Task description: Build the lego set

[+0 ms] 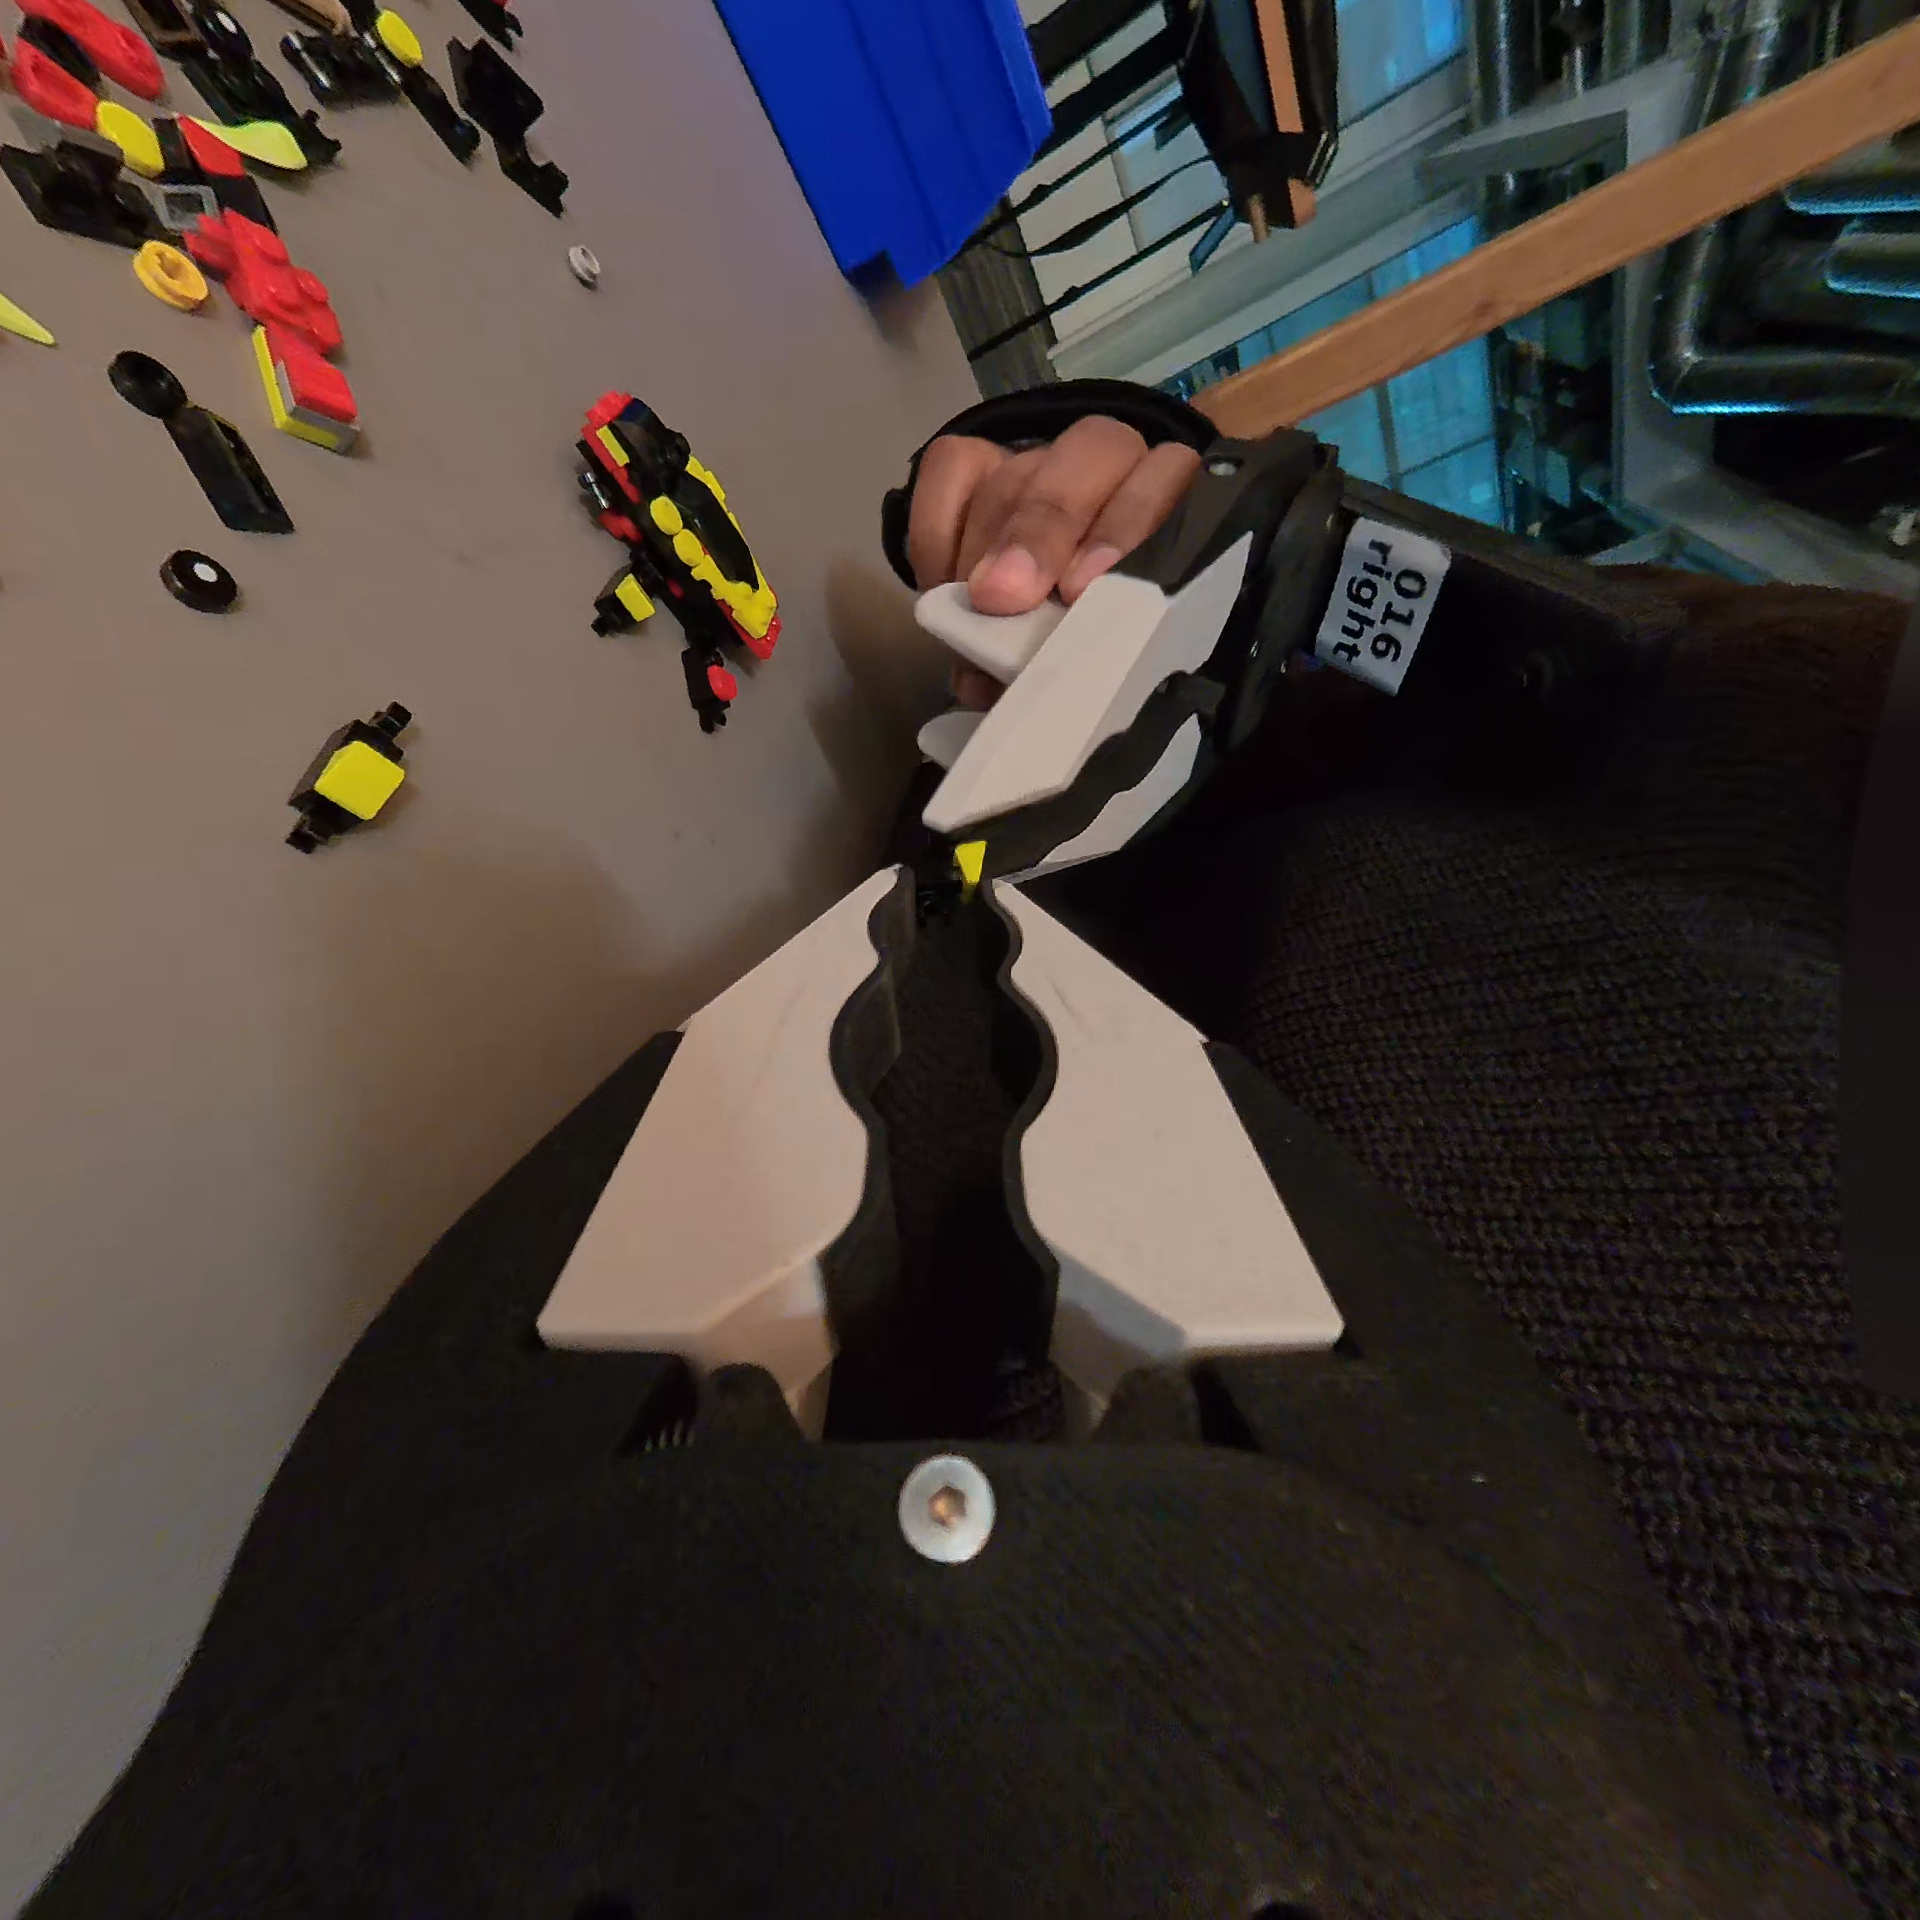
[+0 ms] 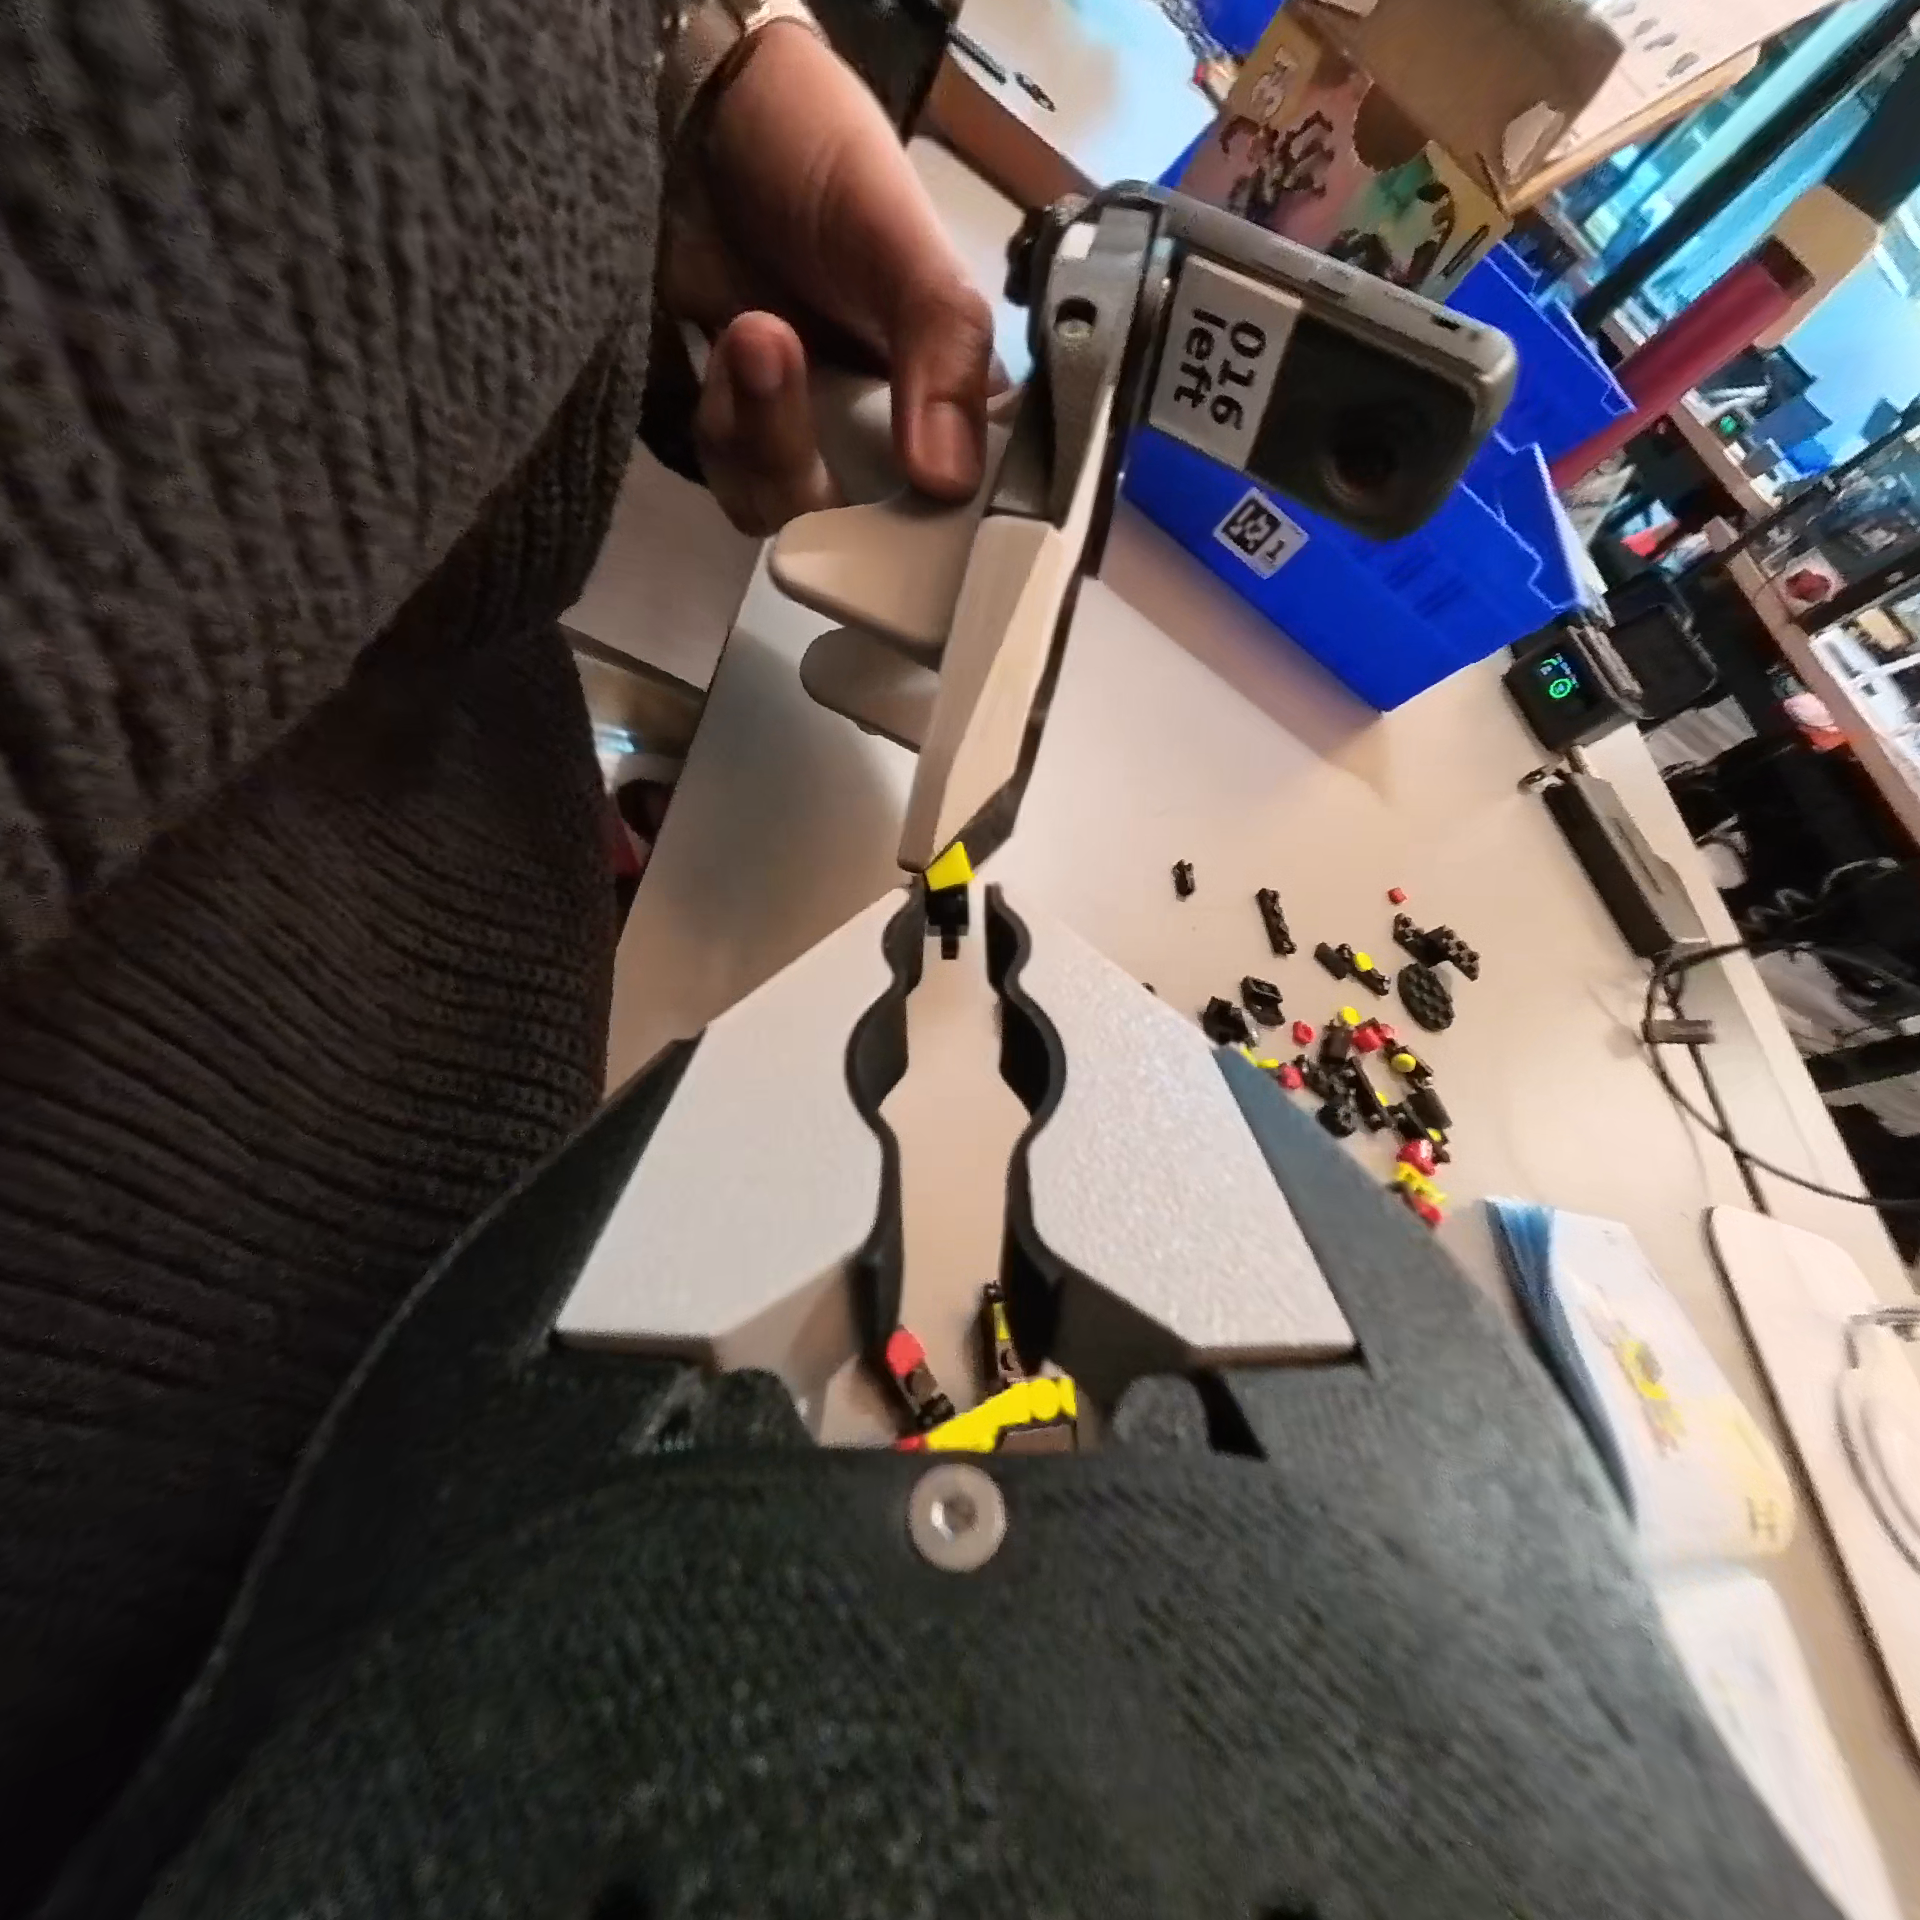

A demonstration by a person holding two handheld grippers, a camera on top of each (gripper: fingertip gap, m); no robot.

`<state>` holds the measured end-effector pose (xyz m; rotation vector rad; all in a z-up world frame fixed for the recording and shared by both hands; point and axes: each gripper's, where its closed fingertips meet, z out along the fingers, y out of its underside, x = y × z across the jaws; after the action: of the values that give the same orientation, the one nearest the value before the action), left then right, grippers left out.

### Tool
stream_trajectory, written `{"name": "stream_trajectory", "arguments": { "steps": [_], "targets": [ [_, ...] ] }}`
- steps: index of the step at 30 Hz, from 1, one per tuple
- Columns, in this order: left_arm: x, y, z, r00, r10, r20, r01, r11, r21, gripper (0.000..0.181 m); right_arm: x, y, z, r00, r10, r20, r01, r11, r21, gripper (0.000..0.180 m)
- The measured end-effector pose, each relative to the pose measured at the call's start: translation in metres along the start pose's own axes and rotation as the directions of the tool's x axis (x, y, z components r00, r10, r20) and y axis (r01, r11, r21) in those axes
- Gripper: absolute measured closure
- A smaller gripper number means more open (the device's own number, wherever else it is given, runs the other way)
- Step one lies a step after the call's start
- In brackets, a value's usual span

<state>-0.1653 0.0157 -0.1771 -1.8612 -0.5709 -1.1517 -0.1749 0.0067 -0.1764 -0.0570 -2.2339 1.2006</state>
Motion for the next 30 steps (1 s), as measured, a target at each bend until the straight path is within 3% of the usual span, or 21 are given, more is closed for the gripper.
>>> {"name": "stream_trajectory", "arguments": {
  "steps": [4, 7, 13, 15, 30],
  "targets": [
    [0.000, -0.002, 0.000, 1.000, 0.027, 0.011, -0.027, 1.000, 0.010, 0.172, 0.007, 0.000, -0.004, 0.985, 0.165, 0.041, -0.167, 0.985, 0.046, 0.161],
    [0.008, -0.007, -0.003, 0.996, 0.087, -0.003, -0.087, 0.996, 0.036, 0.172, 0.013, -0.001, -0.010, 0.922, 0.367, 0.123, -0.379, 0.921, 0.086, 0.153],
    [0.014, -0.009, -0.001, 0.954, 0.291, 0.074, -0.293, 0.955, 0.031, 0.172, 0.022, -0.018, -0.025, 0.597, 0.678, 0.429, -0.784, 0.607, 0.129, 0.147],
    [0.016, -0.009, 0.000, 0.936, 0.338, 0.094, -0.342, 0.939, 0.026, 0.173, 0.021, -0.015, -0.024, 0.550, 0.703, 0.450, -0.814, 0.572, 0.103, 0.147],
    [0.018, -0.006, 0.003, 0.931, 0.353, 0.090, -0.355, 0.935, 0.013, 0.173, 0.007, -0.014, -0.017, 0.548, 0.695, 0.466, -0.799, 0.600, 0.044, 0.164]
  ]
}}
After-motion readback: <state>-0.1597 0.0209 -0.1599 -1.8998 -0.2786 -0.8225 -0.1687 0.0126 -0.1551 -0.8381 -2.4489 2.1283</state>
